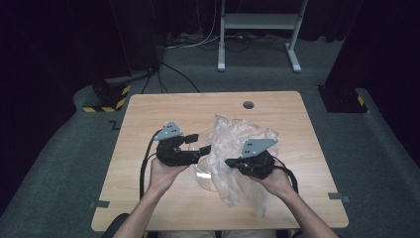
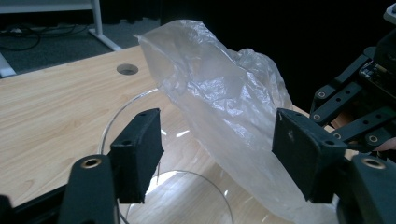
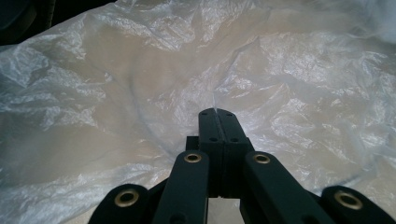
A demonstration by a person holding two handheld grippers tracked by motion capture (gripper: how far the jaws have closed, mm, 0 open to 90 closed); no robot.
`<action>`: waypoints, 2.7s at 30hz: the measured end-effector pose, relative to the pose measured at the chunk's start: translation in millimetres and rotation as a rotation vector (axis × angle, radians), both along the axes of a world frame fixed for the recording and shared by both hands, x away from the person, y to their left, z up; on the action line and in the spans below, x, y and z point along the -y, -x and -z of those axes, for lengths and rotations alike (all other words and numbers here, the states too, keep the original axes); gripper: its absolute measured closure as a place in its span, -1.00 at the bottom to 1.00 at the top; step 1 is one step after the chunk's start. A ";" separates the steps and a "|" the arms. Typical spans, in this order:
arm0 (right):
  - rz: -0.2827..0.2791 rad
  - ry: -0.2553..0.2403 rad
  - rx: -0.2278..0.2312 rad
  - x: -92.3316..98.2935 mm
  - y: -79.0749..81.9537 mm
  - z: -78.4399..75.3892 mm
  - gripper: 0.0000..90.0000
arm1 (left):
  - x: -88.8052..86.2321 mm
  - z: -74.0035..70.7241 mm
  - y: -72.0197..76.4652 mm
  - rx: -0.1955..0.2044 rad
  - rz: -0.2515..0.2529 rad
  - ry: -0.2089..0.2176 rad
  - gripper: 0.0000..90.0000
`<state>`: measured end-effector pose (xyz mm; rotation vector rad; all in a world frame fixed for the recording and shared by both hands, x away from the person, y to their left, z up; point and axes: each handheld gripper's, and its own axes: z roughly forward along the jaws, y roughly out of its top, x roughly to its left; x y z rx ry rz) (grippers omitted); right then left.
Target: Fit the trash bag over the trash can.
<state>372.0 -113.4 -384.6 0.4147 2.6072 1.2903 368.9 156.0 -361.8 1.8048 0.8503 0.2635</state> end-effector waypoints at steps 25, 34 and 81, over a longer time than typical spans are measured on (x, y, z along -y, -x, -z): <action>-0.014 0.007 -0.035 -4.3 -4.5 0.8 1.00 | -13.8 1.8 -12.3 -0.052 0.023 0.142 -0.03; -0.033 0.022 -0.041 -8.5 -5.5 1.5 1.00 | -6.3 -1.2 -10.6 -0.045 0.060 0.153 -0.08; 0.232 -0.228 -0.011 42.0 -15.0 -13.2 0.03 | 9.6 29.2 -7.2 -0.143 0.020 -0.235 1.00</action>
